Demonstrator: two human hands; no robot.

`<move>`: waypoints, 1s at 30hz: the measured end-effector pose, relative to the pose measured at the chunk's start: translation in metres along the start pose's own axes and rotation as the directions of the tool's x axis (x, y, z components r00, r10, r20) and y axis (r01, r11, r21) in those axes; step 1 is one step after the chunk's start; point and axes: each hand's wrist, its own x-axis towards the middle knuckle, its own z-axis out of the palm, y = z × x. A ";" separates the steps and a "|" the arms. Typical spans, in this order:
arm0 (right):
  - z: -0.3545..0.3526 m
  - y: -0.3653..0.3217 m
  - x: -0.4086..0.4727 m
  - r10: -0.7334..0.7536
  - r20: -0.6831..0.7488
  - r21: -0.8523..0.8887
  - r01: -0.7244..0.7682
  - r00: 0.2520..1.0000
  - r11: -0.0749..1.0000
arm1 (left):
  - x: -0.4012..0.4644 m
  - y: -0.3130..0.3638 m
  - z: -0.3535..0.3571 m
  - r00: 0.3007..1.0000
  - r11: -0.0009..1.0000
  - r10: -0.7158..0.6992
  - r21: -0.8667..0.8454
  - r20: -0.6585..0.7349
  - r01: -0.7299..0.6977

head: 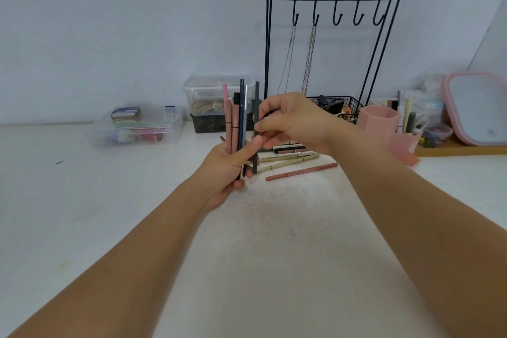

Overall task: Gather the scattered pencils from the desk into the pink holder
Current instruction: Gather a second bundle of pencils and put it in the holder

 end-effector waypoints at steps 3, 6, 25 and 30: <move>-0.001 0.002 0.001 -0.010 0.050 0.055 0.008 0.999 0.998 | -0.002 0.001 0.001 0.999 0.999 -0.006 0.035 0.045 0.005; 0.004 0.006 0.004 -0.011 0.103 0.119 -0.001 0.995 0.993 | -0.002 -0.001 0.001 0.997 0.996 -0.002 0.093 0.073 -0.005; -0.064 0.088 0.033 0.063 -0.325 -0.893 -0.328 0.944 0.310 | 0.007 0.000 -0.007 0.990 0.993 -0.118 -0.028 -0.078 0.116; -0.062 0.089 0.034 0.083 -0.304 -0.896 -0.314 0.949 0.313 | 0.008 -0.001 -0.009 0.989 0.990 -0.133 -0.048 -0.070 0.130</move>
